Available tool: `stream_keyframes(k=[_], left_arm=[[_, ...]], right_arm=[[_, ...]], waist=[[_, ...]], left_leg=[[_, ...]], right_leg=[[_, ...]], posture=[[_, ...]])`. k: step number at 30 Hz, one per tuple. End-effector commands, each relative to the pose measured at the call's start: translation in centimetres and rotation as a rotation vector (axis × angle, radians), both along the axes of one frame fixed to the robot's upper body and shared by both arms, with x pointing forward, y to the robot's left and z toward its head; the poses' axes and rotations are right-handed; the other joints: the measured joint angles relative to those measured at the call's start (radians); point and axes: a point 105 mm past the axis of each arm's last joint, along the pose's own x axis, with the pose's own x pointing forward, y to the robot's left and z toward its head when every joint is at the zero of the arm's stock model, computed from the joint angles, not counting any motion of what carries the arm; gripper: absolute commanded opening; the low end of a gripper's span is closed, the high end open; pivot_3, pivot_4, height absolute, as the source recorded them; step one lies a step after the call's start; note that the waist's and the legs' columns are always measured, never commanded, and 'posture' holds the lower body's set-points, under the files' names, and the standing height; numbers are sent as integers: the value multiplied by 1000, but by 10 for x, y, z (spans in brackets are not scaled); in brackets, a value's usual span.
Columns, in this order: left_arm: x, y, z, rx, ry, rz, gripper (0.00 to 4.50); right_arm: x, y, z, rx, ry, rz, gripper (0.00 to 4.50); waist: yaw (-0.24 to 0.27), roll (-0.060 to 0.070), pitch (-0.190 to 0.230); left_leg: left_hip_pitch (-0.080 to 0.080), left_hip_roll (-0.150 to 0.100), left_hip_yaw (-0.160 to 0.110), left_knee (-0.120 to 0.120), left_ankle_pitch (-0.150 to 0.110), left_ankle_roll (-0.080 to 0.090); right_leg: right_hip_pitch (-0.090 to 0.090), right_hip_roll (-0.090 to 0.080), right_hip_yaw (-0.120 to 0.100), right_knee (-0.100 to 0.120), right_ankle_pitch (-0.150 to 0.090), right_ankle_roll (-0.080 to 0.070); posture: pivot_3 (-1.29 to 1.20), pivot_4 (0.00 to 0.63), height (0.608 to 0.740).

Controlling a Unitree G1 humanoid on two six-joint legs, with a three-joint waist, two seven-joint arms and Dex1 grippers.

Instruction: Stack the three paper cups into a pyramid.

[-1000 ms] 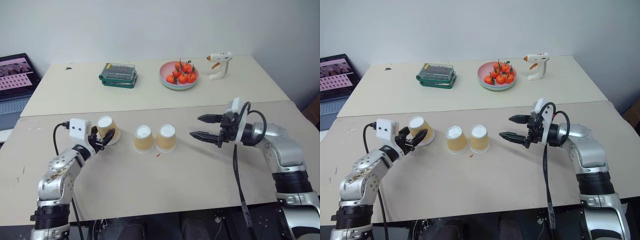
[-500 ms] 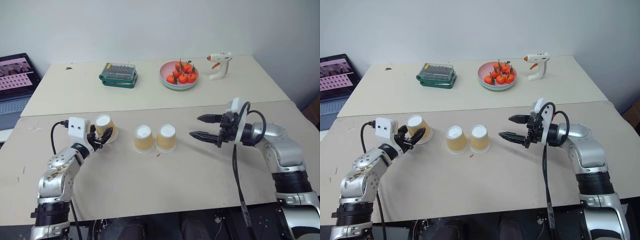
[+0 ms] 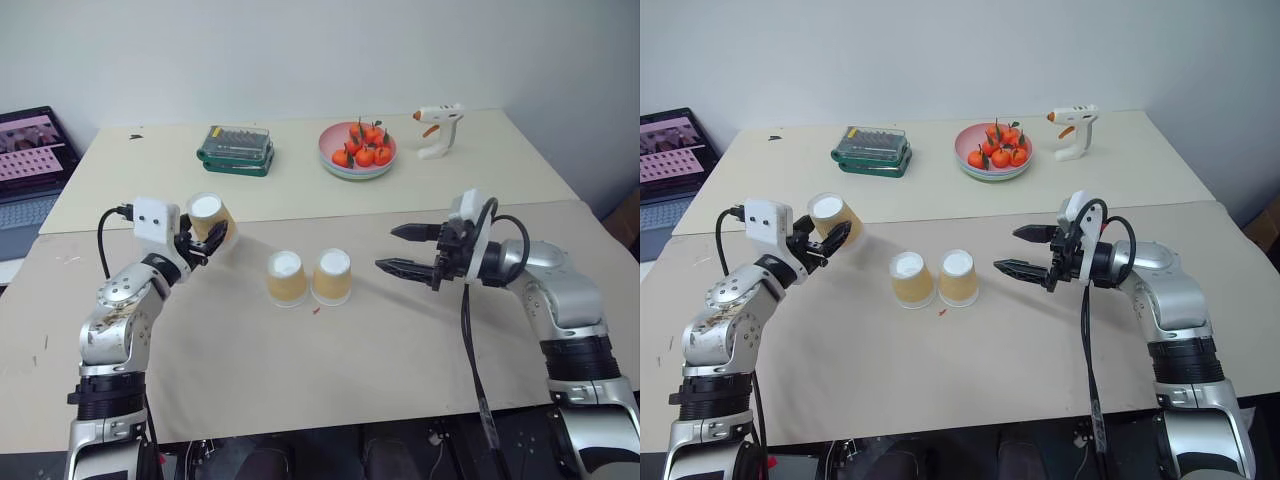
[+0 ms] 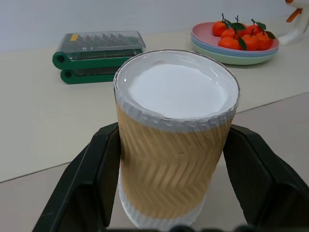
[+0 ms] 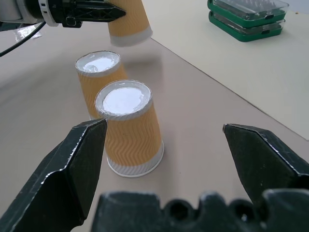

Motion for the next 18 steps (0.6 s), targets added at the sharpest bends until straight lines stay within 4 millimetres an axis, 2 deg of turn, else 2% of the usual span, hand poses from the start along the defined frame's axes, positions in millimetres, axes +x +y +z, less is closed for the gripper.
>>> stream_keyframes(k=[1, 4, 6, 10, 14, 18], left_arm=[[-9, 8, -5, 29, 9, 14, 3262], [-12, 5, -7, 28, 16, 4, 3262], [-11, -1, 0, 26, -7, -21, 3262], [-5, -7, 27, 38, -68, -59, 3262], [-3, -9, 66, 12, -124, -135, 3262], [-27, -42, 92, 32, -107, -435, 3262]], right_arm=[[-2, 0, 13, 7, -55, 12, 4500], [-2, -1, 13, 4, -54, 12, 4500], [-2, 0, 13, 3, -55, 13, 4500], [-1, 1, 14, 1, -57, 20, 4500], [-1, 1, 13, -3, -54, 22, 4500], [-10, -11, 8, -50, -39, 34, 4500]], waist=[[-4, 0, 0], [-3, 0, 0], [-2, 0, 0], [7, 0, 0], [8, 0, 0], [-1, 0, 0]], left_leg=[[0, 0, 0, 0, 0, 0], [0, 0, 0, 0, 0, 0], [0, 0, 0, 0, 0, 0], [0, 0, 0, 1, 0, 0], [-1, 0, 0, 1, 0, 0], [-2, 0, 1, 1, 0, 1]], right_leg=[[0, 0, 0, 0, 0, 0], [0, 0, 0, 0, 0, 0], [0, 0, 0, 0, 0, 0], [0, 0, 0, 0, 1, 0], [0, 0, 0, 0, 1, 0], [-1, 0, 0, 1, 1, 1]], posture=[[0, 150, 725], [0, 150, 725], [0, 150, 725], [0, 150, 725], [0, 150, 725], [0, 150, 725]])
